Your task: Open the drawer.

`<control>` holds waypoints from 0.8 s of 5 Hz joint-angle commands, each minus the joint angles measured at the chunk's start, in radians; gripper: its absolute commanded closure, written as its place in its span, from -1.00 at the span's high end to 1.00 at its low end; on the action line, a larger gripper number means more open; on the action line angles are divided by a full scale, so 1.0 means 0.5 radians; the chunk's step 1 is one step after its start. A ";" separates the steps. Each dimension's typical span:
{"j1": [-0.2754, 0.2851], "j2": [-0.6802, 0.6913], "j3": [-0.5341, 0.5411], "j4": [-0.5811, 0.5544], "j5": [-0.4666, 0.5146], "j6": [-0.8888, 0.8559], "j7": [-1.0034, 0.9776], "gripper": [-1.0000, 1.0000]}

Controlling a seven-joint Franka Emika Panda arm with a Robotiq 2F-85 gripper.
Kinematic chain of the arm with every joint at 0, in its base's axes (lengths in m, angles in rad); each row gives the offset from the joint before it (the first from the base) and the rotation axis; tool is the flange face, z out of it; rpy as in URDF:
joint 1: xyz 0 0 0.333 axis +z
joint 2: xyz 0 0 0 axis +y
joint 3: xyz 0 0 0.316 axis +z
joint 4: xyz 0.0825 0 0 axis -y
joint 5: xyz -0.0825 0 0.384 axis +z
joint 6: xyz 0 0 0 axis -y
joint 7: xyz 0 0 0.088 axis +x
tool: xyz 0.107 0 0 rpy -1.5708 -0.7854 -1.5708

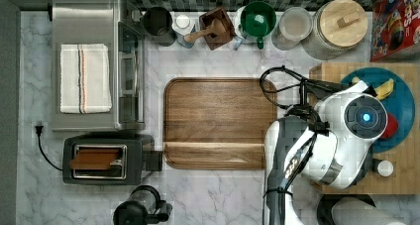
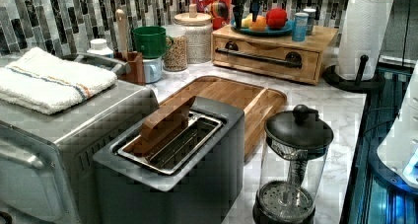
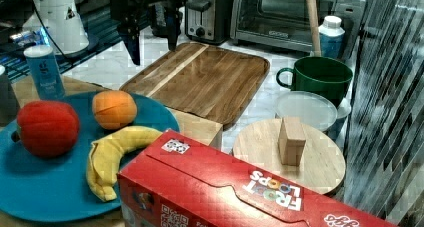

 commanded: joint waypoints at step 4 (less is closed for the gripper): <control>-0.023 0.160 0.053 -0.410 -0.129 0.728 -0.092 1.00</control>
